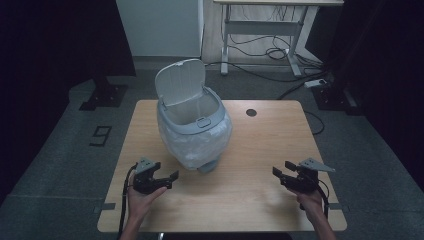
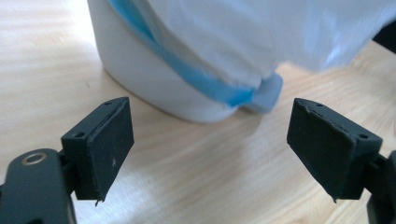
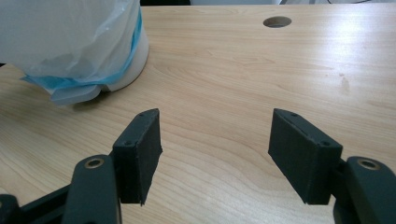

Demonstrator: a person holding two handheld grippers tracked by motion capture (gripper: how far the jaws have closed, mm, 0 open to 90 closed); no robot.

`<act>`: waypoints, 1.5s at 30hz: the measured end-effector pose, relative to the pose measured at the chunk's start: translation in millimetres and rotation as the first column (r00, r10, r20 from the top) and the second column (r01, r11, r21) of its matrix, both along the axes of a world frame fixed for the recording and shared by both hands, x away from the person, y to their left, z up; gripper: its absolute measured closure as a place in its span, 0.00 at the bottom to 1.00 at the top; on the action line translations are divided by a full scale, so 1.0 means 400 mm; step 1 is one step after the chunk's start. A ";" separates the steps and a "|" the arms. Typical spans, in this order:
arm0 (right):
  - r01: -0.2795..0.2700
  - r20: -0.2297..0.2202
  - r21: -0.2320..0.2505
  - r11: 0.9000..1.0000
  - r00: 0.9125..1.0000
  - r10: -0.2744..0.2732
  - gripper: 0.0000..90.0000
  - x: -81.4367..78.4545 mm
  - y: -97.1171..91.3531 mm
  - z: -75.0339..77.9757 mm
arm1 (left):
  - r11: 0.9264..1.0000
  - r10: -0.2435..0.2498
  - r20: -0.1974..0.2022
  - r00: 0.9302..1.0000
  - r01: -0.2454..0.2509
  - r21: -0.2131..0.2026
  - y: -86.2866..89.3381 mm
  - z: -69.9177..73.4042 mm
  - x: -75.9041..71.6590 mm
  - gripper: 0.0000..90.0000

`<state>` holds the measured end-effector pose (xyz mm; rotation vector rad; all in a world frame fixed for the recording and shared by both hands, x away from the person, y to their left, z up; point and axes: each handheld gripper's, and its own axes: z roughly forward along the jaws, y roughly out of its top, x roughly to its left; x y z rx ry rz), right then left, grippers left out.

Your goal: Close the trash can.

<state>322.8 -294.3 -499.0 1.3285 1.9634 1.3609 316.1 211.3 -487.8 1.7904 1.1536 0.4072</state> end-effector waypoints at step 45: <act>0.031 -0.041 -0.038 0.999 0.999 -0.032 0.38 0.011 0.000 -0.049 | 0.994 0.033 0.226 0.973 -0.008 -0.113 0.008 0.365 0.183 0.16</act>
